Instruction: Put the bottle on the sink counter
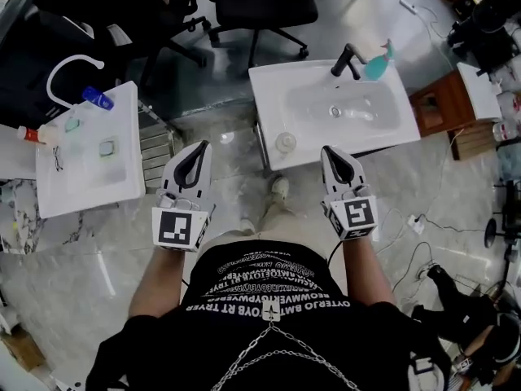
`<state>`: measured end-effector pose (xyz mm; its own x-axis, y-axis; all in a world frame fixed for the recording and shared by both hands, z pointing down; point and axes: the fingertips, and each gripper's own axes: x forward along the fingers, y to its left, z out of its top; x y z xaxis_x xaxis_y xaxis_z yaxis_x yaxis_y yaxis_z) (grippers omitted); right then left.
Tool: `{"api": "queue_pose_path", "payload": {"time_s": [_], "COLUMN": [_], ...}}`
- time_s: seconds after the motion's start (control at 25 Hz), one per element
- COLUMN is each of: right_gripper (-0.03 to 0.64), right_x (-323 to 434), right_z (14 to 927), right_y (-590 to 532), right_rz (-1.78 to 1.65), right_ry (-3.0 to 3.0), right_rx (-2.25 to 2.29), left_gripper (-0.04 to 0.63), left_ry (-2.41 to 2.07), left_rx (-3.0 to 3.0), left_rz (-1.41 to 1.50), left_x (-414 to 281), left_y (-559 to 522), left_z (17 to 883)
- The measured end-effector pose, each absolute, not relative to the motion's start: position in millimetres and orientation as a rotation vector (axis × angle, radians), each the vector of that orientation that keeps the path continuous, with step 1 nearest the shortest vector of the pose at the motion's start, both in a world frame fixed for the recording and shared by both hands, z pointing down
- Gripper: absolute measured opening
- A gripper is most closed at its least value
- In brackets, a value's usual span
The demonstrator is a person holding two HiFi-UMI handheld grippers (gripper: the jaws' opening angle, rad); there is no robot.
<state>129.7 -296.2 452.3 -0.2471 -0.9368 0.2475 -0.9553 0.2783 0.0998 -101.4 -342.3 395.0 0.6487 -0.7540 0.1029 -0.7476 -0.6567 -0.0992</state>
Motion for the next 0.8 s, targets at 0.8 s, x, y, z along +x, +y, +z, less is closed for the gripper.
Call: {"api": "queue_pose_path", "payload": {"time_s": [0.8], "right_gripper": [-0.003], "right_x": [127], "right_z": [378], "right_y": [-236], "right_rz": [0.001], "right_ry": [-2.242], "right_rx": [1.743], "left_gripper": [0.005], "left_ry": [1.217], "left_rx": [-2.774], "left_rz": [-0.174], "left_x": [-82], "left_y": [-288], "left_z": [360]}}
